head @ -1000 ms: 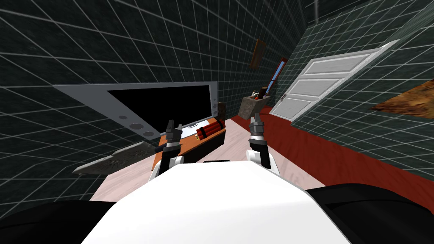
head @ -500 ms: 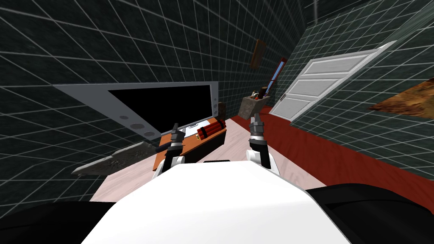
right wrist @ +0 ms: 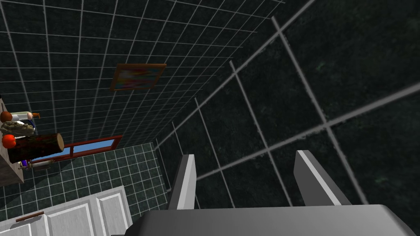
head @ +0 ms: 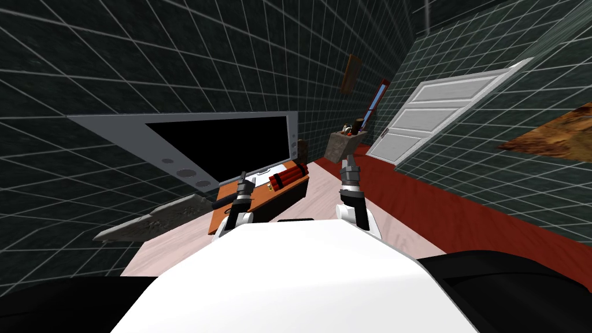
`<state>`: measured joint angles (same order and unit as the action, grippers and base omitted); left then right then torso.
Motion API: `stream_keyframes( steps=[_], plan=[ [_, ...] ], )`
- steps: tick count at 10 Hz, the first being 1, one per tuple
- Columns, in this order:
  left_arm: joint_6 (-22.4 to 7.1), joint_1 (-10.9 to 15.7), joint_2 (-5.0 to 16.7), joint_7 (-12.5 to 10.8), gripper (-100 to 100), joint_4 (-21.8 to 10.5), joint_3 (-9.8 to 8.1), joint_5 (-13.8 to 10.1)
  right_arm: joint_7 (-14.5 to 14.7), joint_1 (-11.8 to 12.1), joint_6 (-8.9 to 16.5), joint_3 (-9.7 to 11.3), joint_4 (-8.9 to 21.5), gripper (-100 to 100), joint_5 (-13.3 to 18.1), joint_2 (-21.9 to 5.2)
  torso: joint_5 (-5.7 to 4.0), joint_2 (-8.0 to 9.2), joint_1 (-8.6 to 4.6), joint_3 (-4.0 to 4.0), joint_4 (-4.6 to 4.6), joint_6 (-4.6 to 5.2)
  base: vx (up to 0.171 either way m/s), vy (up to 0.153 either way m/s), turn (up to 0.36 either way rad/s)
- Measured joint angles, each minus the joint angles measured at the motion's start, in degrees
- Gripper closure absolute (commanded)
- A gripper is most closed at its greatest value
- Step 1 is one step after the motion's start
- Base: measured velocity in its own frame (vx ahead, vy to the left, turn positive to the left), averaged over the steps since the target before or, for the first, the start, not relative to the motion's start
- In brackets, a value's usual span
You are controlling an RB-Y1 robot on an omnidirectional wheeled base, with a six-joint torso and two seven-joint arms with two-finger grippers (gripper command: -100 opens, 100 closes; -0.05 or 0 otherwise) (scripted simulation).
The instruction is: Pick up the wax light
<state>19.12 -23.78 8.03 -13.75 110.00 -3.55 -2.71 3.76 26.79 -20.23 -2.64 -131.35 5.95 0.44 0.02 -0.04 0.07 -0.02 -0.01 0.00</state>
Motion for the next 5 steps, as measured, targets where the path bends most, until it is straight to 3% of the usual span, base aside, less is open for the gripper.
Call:
stream_keyframes(
  steps=[5],
  plan=[
    [-1.76,3.63,1.71,-3.14,-100,-8.01,-0.88,-2.69,0.00,0.00,0.00,0.00,0.00,0,0.00,0.00,0.01,-0.03,0.05,-0.02,-0.01,-0.01,0.011,0.028,-0.018]
  ],
)
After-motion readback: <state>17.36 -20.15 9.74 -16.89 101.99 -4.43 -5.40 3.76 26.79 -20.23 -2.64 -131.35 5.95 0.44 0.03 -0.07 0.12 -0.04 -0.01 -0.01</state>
